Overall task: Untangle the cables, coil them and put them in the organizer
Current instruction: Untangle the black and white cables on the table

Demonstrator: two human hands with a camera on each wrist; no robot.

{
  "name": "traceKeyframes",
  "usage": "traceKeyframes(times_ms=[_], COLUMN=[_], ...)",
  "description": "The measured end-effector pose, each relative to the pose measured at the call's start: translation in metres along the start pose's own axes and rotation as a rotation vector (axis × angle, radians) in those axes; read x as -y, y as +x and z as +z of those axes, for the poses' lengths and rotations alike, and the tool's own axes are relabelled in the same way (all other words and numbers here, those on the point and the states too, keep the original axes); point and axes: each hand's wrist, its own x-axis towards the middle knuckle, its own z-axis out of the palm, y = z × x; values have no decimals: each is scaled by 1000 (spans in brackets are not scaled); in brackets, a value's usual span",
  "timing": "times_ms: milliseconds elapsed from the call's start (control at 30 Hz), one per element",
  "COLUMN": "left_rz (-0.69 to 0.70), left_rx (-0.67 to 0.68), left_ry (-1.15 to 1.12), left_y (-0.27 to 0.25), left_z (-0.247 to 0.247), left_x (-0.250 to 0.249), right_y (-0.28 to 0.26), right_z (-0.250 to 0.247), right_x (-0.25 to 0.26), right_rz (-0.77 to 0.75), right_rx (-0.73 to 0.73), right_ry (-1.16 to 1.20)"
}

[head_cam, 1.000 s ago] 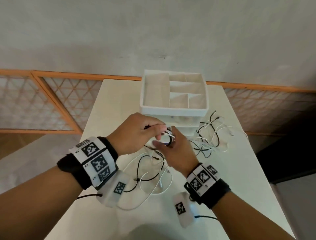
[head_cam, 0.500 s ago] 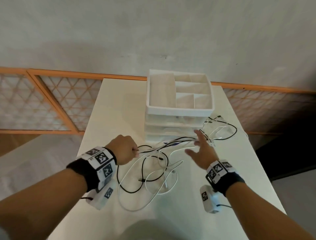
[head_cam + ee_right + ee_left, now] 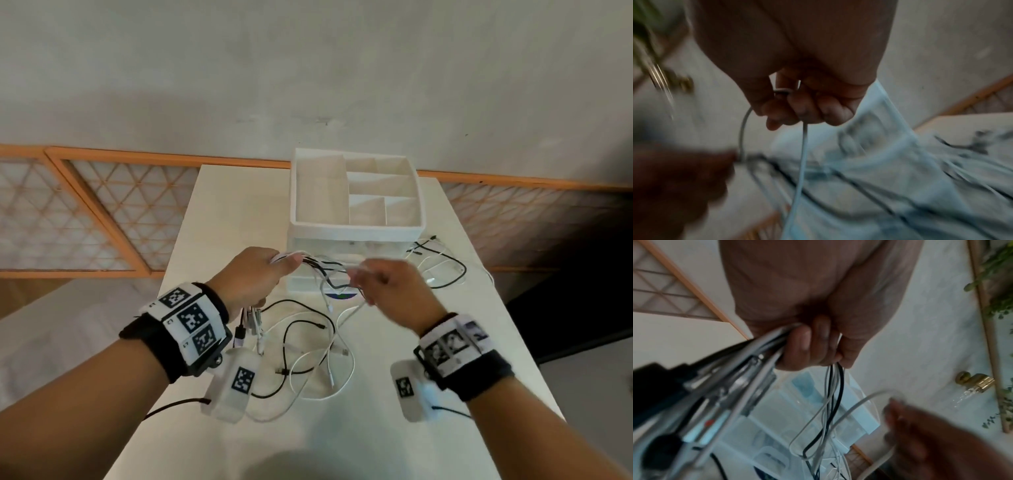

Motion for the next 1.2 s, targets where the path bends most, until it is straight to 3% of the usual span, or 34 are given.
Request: traceKeyframes(times_ms=[167, 333, 433, 500, 633, 700, 767, 833, 900, 967, 1067, 1133, 1200], left_rz=[-4, 47, 61, 80, 126, 116, 98, 69, 68, 118, 211, 242, 265], left_rx=[34, 263, 443, 488, 342, 257, 165, 89, 55, 52, 62, 78, 119], left_ry=[-163, -383, -314, -116, 392, 506, 482, 301, 90, -35, -124, -168, -119], left_y=[-6, -26, -33, -32, -26, -22, -16, -10, -10, -12, -11, -9, -8], left_z=[2, 15, 34, 40, 19, 5, -4, -6, -1, 7, 23, 29, 28], left_x=[-23, -53, -51, -36, -2, 18, 33, 34, 20, 0, -29, -41, -44], right_y=[1, 4, 12, 16, 19, 20, 21, 20, 13, 3, -13, -14, -4], right_z=[-67, -54, -47, -54, -81, -93, -92, -83, -68, -46, -4, 5, -9], right_x=[76, 93, 93, 87, 49, 24, 6, -7, -13, -3, 31, 45, 41], right_rz=[-102, 6, 125, 197, 380, 481, 548, 594, 619, 444, -42, -181, -123], right_rx=[-125, -149, -236, -334, -628, -743, -710, -604, -515, -421, -220, -204, -265], right_ry=[400, 601, 793, 836, 870, 840, 804, 675, 293, -43, -139, -254, -261])
